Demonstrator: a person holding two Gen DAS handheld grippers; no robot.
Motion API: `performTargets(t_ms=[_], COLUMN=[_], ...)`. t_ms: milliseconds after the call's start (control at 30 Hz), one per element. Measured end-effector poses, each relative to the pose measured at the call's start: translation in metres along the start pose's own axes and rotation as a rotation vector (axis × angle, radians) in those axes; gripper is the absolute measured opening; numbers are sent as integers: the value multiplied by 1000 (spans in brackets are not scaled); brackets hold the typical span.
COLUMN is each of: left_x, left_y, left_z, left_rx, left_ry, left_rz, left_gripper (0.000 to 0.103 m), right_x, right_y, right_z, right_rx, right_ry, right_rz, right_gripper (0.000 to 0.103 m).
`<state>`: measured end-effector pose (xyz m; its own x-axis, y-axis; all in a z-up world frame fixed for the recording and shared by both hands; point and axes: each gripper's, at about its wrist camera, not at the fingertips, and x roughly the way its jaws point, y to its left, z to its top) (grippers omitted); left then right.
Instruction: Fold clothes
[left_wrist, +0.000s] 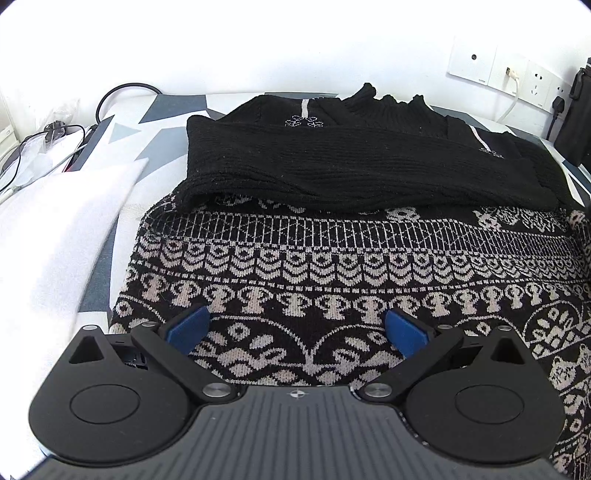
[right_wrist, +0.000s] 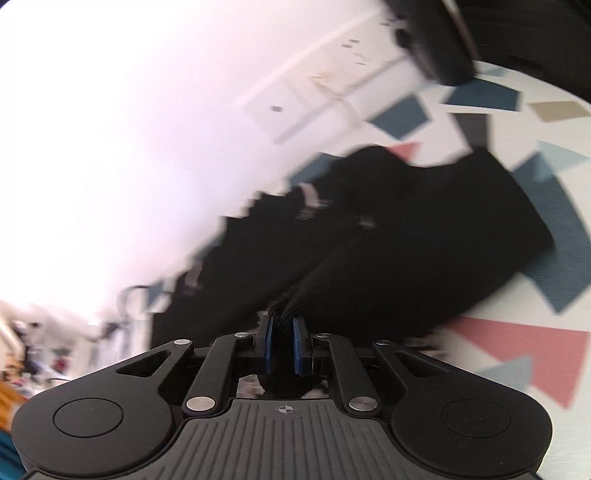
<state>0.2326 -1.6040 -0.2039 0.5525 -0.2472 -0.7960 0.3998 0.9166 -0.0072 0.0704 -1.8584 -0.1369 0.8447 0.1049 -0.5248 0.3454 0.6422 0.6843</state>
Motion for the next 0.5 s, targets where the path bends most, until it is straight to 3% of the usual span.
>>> performTargets(t_ms=[100,300,367,433,500], left_x=[0,-1,-1,-2,-3], left_y=[0,2,2,2,0], left_z=[-1,-3,-3,-3,-1], left_rx=[1,13,18,22,32], left_ry=[-2,-6,-6,-6,10], left_rz=[-1,-10,-13,-15,-12], left_gripper=[103,103,103,103,103], right_x=[10,41,42,39,30], right_y=[12,-4,-11,-16,-20], right_z=[-2,-18,-20,-20,-17], right_rx=[-9,33,47,49,70], right_ry=[47,177,195,191,168], right_rz=[60,-17,-49,-73,-84], right_gripper=[10,11,16,34,34])
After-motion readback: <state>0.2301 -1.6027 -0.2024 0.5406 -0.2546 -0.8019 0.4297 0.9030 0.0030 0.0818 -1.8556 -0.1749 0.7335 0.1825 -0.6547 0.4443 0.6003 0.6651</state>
